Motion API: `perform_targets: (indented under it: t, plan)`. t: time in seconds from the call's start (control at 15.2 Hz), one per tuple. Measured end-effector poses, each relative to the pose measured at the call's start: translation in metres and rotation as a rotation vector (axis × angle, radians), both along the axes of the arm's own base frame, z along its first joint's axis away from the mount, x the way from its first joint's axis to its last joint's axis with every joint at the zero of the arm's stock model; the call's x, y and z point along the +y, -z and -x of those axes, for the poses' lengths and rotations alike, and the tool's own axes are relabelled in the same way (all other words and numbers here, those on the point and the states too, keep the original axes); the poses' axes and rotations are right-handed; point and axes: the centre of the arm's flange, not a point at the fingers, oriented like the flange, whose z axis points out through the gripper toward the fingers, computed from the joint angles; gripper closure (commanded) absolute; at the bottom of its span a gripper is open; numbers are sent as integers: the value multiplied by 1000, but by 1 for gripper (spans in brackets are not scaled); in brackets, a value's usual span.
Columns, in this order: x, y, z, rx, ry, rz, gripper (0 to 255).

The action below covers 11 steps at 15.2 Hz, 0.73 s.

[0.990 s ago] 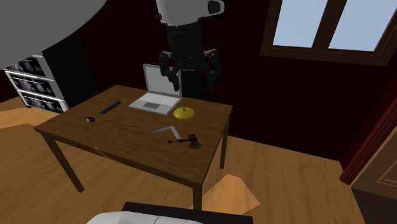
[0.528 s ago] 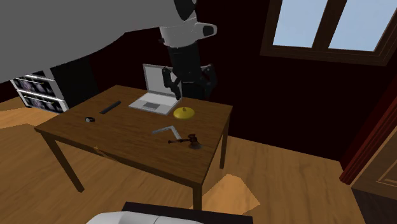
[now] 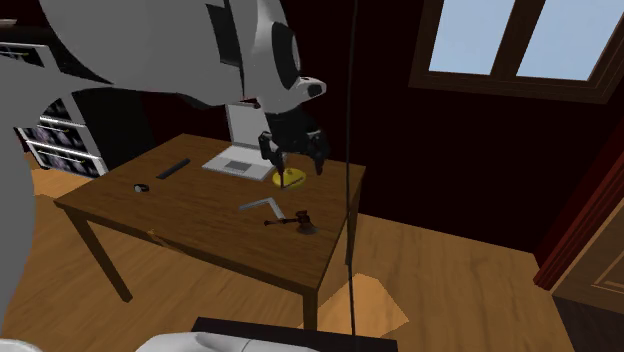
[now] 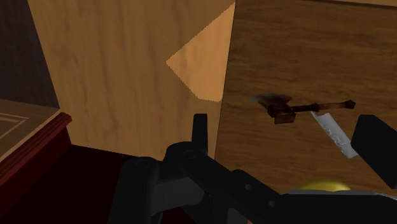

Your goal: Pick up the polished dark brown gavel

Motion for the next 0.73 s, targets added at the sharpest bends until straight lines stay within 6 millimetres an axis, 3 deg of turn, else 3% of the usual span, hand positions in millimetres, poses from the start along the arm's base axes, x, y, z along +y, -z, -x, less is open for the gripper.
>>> perform_targets:
  t: [0.73]
  plan:
    - [25, 112, -87, -12, -12, 53, 0]
